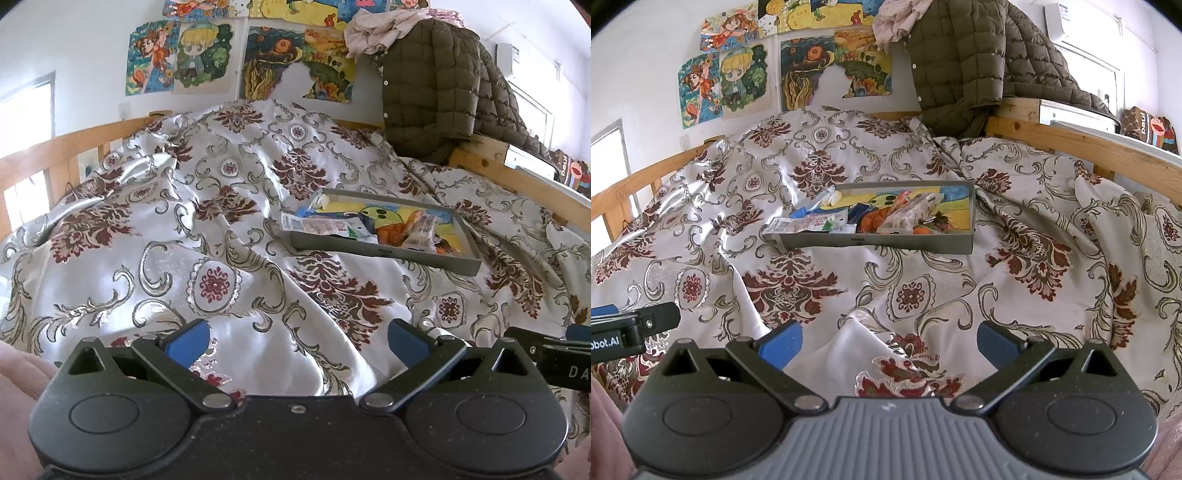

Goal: Organize snacks

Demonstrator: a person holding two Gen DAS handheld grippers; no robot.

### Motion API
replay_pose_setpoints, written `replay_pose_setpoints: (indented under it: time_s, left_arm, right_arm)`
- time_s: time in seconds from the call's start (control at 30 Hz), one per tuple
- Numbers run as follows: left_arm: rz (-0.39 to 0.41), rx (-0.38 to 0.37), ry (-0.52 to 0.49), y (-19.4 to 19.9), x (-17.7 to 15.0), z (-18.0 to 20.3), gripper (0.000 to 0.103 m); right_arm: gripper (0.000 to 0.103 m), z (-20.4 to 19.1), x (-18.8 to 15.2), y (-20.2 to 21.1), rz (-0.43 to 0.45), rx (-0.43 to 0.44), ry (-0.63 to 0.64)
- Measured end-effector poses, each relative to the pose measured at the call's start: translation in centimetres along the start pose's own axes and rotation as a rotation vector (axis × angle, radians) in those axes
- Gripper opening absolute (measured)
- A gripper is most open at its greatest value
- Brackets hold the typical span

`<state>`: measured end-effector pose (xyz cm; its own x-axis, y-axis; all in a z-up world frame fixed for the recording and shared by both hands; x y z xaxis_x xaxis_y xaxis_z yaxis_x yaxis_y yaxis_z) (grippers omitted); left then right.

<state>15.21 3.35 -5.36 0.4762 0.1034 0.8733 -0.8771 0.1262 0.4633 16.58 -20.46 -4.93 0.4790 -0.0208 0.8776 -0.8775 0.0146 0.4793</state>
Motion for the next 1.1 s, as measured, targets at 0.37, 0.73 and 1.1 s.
replay_pose_setpoints:
  time_s: [0.37, 0.73, 1.1]
  left_arm:
    - [-0.017, -0.003, -0.007, -0.37, 0.01, 0.64, 0.102]
    - [-0.017, -0.003, -0.007, -0.35, -0.01, 0.63, 0.102]
    - [-0.019, -0.002, -0.009, -0.28, -0.09, 0.76, 0.102]
  right_arm:
    - [0.103, 0.03, 0.03, 0.02, -0.001, 0.000, 0.001]
    - [0.103, -0.02, 0.05, 0.02, -0.004, -0.001, 0.003]
    - [0.103, -0.02, 0.11, 0.03, -0.005, -0.001, 0.004]
Point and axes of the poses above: each gripper's, at about its wrist camera, not at the fingertips, and y roughly against the way its jaws point, z to its right, x to its top, the point moved 9 cm from there along -y, roughly the way its jaws point, and after that the axes turned 7 degrees about -x, right-handed, at the moved point
